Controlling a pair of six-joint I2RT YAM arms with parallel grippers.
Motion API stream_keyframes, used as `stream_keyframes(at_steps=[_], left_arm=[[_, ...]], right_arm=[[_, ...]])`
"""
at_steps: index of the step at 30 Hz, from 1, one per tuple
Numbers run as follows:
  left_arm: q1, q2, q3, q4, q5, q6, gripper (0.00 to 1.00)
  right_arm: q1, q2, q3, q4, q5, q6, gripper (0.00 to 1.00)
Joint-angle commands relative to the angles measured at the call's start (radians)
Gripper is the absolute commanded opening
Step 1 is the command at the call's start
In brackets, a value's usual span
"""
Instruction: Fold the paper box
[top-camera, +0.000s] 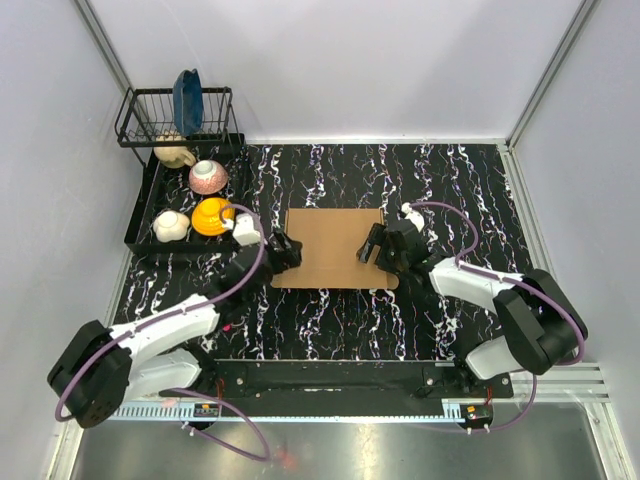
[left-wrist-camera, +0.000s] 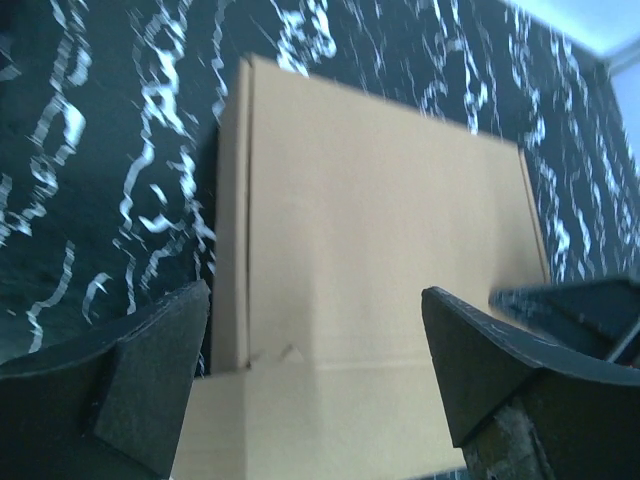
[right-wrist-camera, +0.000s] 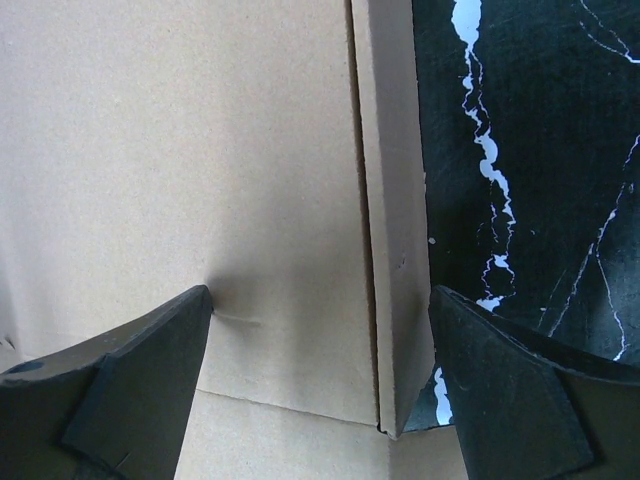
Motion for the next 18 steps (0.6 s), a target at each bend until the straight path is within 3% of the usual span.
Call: stream_keyframes(at_steps=[1, 5, 10, 18], left_arm=[[0.114, -0.056, 0.055, -0.055, 0.046, 0.005, 0.91], [0.168, -0.001, 0.034, 0.02, 0.124, -0.027, 0.92], [0.202, 0.2, 0.055, 0.156, 0.256, -0.044, 0.91], [0.203, 0.325, 0.008, 0.357, 0.356, -0.084, 0.82]], right_arm=[[-0.013, -0.015, 0.008, -0.073, 0.071, -0.065, 0.96], [-0.029, -0.019, 0.053, -0.089, 0.088, -0.096, 0.99], [-0.074, 0.027, 0.07, -0.032, 0.044, -0.126, 0.99], [-0.091, 0.017, -0.016, 0.115, -0.065, -0.128, 0.88]])
